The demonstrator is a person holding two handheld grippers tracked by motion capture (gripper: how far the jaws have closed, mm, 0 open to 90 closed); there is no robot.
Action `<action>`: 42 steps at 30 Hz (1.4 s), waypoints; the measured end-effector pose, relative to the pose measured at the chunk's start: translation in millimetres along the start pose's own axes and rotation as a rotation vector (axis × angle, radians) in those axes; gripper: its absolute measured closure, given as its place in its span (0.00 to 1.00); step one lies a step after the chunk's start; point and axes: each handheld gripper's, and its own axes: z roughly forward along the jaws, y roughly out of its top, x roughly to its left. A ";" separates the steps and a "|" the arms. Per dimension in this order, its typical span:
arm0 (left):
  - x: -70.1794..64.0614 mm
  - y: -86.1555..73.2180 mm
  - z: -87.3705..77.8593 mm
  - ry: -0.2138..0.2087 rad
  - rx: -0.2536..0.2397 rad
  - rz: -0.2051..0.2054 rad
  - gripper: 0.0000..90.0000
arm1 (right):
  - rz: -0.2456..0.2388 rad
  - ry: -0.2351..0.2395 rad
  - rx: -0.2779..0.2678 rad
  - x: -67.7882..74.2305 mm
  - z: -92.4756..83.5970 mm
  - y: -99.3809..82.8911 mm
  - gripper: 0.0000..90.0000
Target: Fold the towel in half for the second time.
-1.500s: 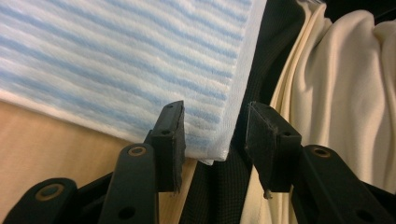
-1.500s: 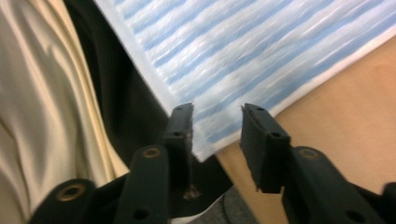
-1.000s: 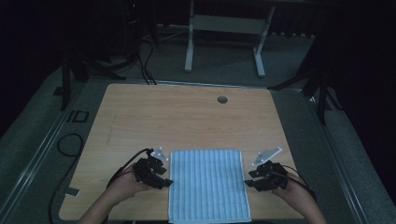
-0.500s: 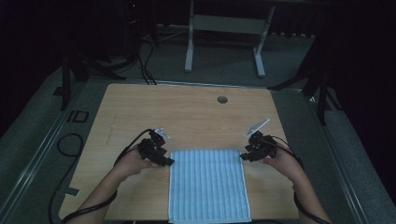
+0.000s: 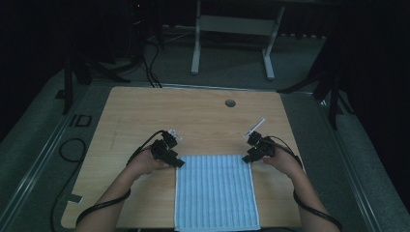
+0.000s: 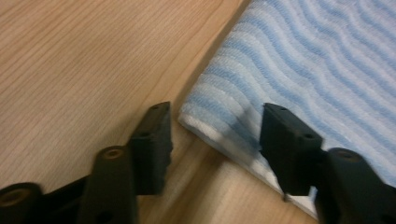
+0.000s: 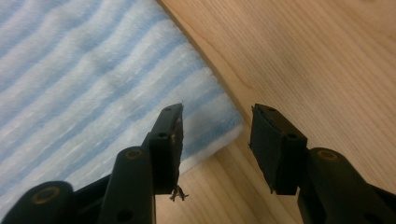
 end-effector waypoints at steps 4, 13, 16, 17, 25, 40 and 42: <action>0.2 1.8 5.0 0.023 0.011 0.004 0.69 | 0.023 0.002 0.047 -5.9 12.9 2.8 0.67; 0.5 4.8 6.3 0.007 0.012 -0.019 0.94 | 0.012 0.019 0.073 -2.7 19.1 7.7 0.92; 4.0 11.1 2.0 0.041 -0.019 -0.026 0.96 | 0.028 -0.022 0.042 -6.9 12.9 12.9 0.94; 4.0 11.1 2.0 0.041 -0.019 -0.026 0.96 | 0.028 -0.022 0.042 -6.9 12.9 12.9 0.94; 16.3 42.2 -18.2 0.095 -0.033 -0.027 0.96 | 0.064 -0.084 -0.023 -21.2 -14.0 30.8 0.94; -18.8 35.9 -76.2 0.095 -0.142 0.069 0.95 | -0.022 -0.131 -0.157 9.5 -74.3 12.9 0.93; -25.5 32.0 -78.7 0.099 -0.143 0.085 0.95 | -0.054 -0.141 -0.187 22.7 -82.3 2.1 0.93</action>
